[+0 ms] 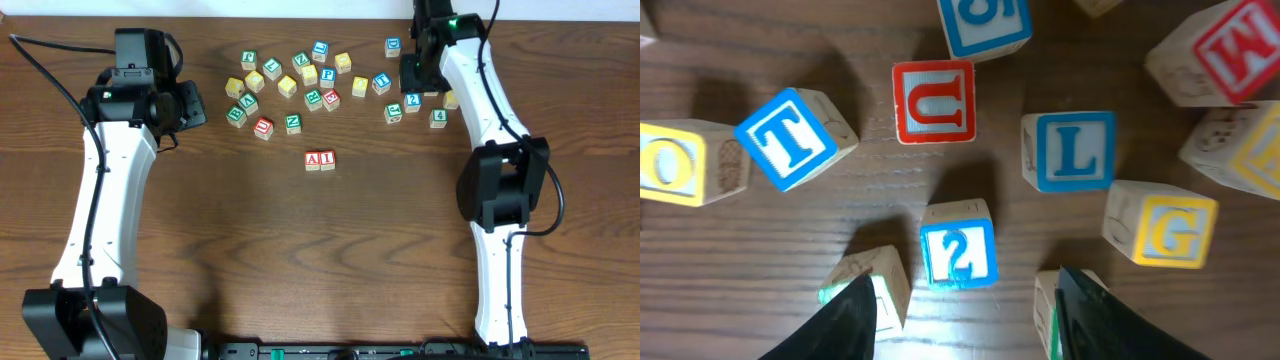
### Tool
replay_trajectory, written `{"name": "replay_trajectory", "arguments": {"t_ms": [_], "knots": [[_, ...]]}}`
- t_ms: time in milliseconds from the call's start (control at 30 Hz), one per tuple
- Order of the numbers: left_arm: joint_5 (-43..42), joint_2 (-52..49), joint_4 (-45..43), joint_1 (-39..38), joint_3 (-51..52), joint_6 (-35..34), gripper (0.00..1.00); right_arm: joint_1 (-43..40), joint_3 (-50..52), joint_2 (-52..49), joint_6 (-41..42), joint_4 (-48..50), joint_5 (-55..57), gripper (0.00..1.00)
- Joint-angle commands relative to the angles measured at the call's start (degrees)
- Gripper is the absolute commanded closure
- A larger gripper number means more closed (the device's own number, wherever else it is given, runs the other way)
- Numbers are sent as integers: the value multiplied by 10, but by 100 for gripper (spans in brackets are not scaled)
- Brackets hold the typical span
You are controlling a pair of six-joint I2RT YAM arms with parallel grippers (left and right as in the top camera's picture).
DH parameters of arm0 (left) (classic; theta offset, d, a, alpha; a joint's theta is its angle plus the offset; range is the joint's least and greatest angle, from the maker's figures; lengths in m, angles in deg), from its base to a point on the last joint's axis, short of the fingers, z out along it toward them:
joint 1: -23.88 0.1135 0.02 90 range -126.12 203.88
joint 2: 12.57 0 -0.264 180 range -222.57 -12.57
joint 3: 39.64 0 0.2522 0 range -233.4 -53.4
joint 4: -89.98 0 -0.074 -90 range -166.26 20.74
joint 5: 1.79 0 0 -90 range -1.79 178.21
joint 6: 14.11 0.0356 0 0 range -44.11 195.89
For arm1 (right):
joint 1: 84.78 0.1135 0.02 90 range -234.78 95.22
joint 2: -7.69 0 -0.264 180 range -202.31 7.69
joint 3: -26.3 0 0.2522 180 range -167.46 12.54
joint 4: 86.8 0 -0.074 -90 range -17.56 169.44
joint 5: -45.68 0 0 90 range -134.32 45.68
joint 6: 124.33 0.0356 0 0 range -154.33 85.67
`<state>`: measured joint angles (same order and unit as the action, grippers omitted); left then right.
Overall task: Spell out AI2
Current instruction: 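Move the right gripper to the blue 2 block and grasp it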
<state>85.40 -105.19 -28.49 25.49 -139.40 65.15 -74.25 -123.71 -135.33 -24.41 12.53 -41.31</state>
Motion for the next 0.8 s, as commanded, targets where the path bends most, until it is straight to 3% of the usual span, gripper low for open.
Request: {"name": "replay_trajectory", "arguments": {"t_ms": [0, 433, 667, 767], "knots": [[5, -3, 2, 1, -5, -8, 68, -9, -8, -13, -8, 9, -4, 47], [5, -3, 2, 1, -5, -7, 68, -16, -5, -59, -19, 16, -6, 50], [5, -3, 2, 1, -5, -8, 68, -16, -5, -62, -19, 25, -6, 62], [5, -3, 2, 1, -5, -8, 68, -16, -5, -62, -19, 23, -6, 72]]}}
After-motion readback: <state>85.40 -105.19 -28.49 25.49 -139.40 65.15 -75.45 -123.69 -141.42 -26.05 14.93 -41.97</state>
